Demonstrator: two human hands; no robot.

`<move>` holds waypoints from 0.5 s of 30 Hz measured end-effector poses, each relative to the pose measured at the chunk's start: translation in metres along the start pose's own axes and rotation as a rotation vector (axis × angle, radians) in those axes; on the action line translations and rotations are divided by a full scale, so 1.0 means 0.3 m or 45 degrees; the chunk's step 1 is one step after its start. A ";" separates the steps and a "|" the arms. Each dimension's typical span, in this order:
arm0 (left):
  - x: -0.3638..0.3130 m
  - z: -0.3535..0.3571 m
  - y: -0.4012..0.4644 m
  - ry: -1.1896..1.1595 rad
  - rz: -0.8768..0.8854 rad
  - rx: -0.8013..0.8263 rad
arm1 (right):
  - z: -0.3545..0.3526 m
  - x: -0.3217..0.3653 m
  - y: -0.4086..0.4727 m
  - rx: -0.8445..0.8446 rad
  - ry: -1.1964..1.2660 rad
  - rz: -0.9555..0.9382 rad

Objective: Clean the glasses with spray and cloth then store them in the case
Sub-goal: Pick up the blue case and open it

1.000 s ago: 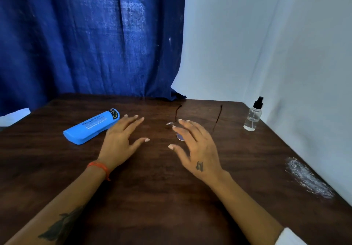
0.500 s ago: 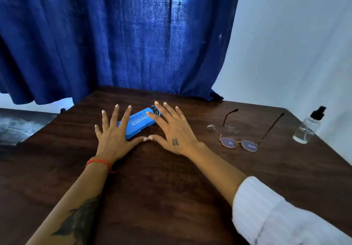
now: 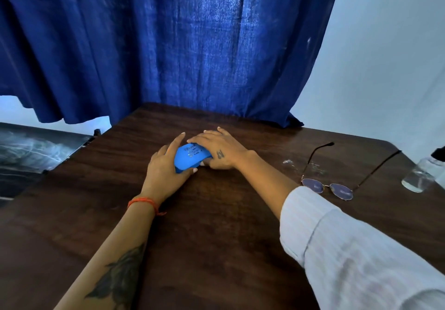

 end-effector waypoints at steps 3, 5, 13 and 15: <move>-0.044 -0.003 -0.008 -0.197 0.049 -0.035 | -0.036 -0.026 -0.082 -0.056 0.031 0.012; -0.083 0.009 -0.021 -0.305 0.085 -0.008 | -0.061 -0.037 -0.160 -0.130 0.026 0.024; -0.219 0.088 -0.122 -0.435 0.214 0.223 | -0.072 -0.017 -0.499 -0.580 -0.020 0.131; -0.234 0.113 -0.138 -0.437 0.211 0.252 | -0.068 -0.015 -0.536 -0.661 -0.049 0.151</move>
Point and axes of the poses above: each hand's wrist, its own y-axis towards the middle knuckle, its own z-axis out of the palm, x = y × z, the point moved 8 cm from there along y, towards the middle knuckle, and after that the axes turned 7 degrees about -y, right-handed, at the moved point
